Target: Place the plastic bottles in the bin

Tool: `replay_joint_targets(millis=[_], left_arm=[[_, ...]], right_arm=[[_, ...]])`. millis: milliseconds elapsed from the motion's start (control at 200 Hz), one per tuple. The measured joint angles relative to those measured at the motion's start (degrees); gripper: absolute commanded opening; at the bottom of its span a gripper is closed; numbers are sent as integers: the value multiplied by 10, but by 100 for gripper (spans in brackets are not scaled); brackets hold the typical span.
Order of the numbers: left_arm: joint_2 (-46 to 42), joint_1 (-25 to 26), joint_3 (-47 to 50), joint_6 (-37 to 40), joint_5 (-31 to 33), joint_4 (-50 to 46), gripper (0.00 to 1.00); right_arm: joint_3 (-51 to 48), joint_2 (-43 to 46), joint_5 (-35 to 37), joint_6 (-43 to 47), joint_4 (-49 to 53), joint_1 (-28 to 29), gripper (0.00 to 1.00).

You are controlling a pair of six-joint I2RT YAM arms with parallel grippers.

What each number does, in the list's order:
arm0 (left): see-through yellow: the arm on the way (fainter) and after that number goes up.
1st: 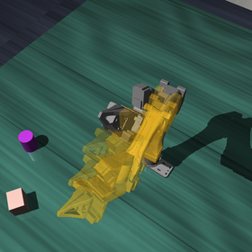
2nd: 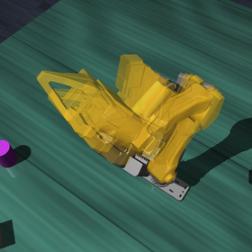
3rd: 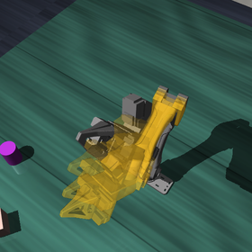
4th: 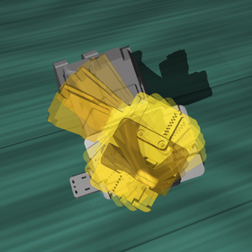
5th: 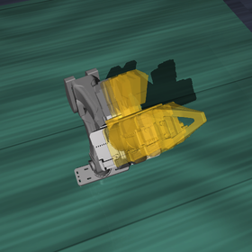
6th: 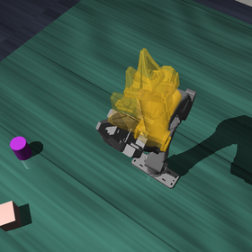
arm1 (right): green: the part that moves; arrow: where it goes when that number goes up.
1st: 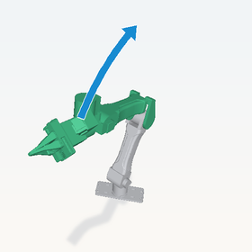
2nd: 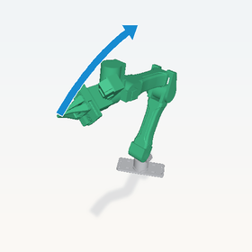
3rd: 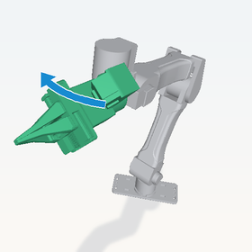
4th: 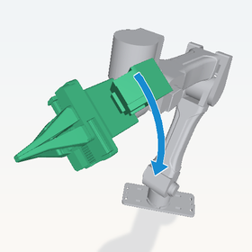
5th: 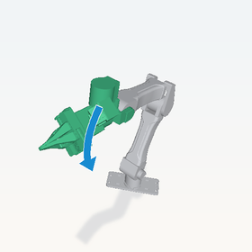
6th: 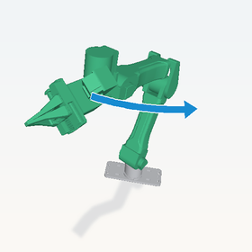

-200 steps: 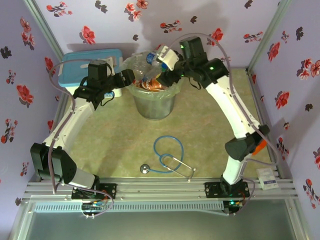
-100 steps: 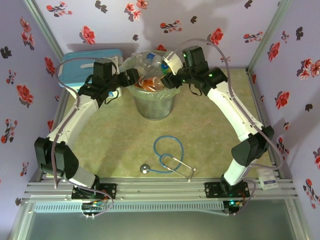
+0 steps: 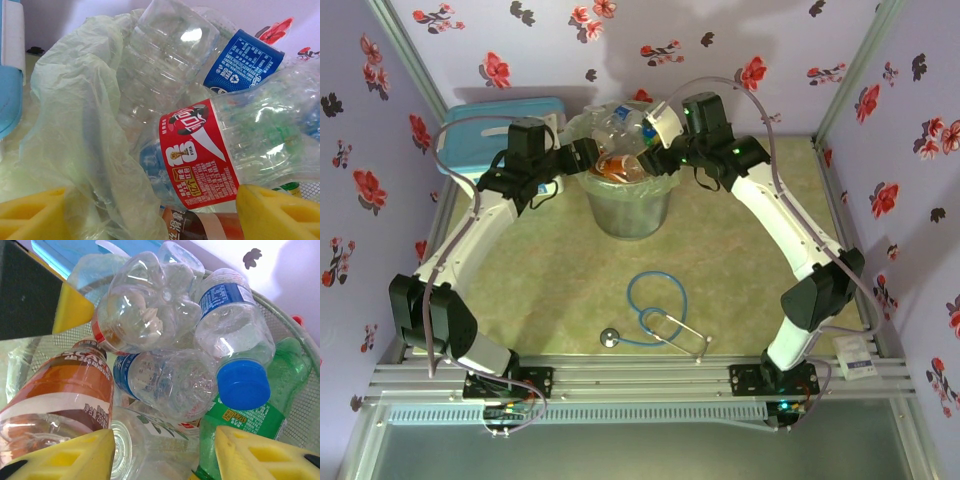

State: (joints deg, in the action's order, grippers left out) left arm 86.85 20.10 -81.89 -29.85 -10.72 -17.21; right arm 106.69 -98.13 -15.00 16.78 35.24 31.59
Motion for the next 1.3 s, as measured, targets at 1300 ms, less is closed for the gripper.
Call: replay_joint_targets(millis=[1300], left_arm=[[-13,-1,6,0,2,0,78]], right_arm=[[-43,7,3,-53,-60,25,69]])
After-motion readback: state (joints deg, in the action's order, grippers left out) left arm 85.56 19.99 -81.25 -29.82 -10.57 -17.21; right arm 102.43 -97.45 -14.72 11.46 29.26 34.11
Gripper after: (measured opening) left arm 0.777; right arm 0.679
